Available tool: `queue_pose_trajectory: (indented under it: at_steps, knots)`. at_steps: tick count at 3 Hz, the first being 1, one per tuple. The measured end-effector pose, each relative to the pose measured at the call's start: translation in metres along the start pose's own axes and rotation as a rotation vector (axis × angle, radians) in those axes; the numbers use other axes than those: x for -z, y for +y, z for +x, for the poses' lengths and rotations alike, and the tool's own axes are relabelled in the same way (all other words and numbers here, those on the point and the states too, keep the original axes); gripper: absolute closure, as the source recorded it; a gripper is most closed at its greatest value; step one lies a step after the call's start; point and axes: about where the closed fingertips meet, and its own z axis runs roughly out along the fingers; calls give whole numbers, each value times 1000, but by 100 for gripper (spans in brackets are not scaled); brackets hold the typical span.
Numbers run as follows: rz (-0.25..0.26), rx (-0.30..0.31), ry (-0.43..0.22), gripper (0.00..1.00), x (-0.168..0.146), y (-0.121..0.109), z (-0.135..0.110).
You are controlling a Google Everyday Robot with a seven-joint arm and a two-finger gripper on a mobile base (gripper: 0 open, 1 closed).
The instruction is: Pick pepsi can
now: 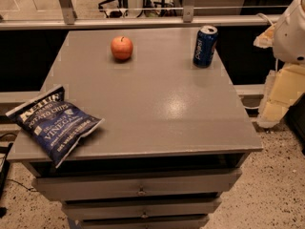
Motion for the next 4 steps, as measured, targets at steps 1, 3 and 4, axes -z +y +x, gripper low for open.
queue_pose_trajectory:
  at_steps: [1, 3, 4]
  knots:
    - [0, -3, -7, 0, 0, -1, 0]
    - [-7, -28, -93, 0, -4, -30, 8]
    - [-9, -68, -170, 0, -19, -81, 16]
